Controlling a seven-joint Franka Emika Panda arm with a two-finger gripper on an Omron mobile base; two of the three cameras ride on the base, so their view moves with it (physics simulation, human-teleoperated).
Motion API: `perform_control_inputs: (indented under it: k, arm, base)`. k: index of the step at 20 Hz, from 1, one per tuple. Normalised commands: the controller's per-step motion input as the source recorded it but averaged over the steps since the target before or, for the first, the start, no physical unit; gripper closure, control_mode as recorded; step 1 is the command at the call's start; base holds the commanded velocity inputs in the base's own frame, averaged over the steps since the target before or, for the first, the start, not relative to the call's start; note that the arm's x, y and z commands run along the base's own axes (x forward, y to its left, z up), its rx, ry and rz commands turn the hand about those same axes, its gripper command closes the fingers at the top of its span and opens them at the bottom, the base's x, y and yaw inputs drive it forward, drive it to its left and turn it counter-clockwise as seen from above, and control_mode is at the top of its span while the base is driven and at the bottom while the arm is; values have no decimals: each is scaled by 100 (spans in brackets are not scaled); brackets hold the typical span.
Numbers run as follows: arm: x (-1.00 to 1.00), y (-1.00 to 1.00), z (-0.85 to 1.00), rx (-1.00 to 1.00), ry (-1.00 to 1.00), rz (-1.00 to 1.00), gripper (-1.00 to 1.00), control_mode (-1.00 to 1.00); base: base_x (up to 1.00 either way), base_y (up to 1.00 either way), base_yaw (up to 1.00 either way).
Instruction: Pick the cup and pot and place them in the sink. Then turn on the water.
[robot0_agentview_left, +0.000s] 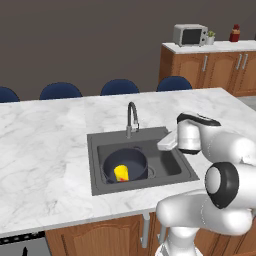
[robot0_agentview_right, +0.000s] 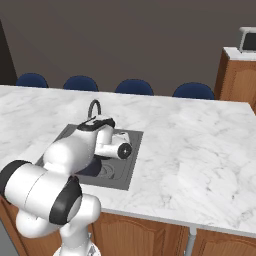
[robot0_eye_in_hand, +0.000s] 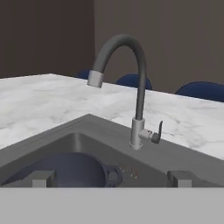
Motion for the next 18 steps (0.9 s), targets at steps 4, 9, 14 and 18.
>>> perform_control_inputs:
  k: [4, 9, 14, 18]
  arm:
    - [9, 0, 0, 1, -5, -1, -100, -100]
    - [11, 0, 0, 1, -2, -5, -100, -100]
    - [3, 0, 0, 2, -2, -4, -100, -100]
    - [1, 0, 0, 2, -2, -2, -100, -100]
  base:
    - [0, 0, 0]
    - [0, 0, 0]
    - [0, 0, 0]
    - [0, 0, 0]
